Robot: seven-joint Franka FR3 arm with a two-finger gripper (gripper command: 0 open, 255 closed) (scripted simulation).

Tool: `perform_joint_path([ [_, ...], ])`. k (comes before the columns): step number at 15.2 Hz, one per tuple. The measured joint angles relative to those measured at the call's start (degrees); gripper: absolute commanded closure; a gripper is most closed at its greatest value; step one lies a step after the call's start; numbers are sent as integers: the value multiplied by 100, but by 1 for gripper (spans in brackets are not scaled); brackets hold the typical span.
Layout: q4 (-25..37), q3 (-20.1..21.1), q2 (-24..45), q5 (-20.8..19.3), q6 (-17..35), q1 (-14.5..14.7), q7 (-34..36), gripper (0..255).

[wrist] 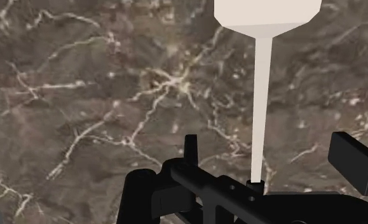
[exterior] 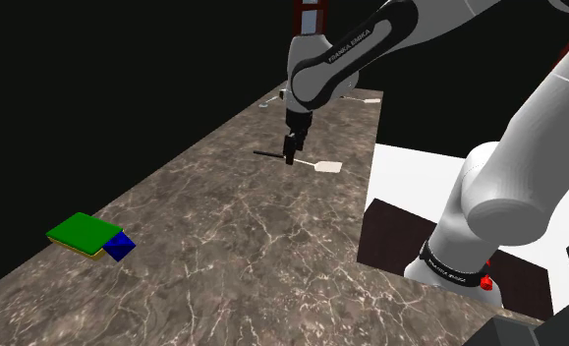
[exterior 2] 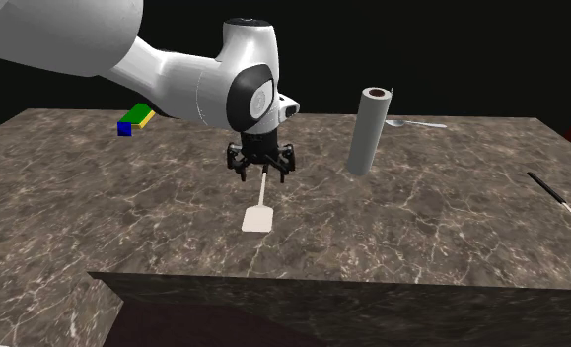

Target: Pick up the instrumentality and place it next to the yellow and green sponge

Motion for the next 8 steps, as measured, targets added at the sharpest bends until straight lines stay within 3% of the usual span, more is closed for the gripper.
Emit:
perform_joint_path([
  [4, -1, -1, 9, 2, 12, 0, -3, 0],
  [5, -1, -1, 9, 2, 12, 0, -3, 255],
  [8, -1, -1, 9, 2, 12, 0, -3, 255],
])
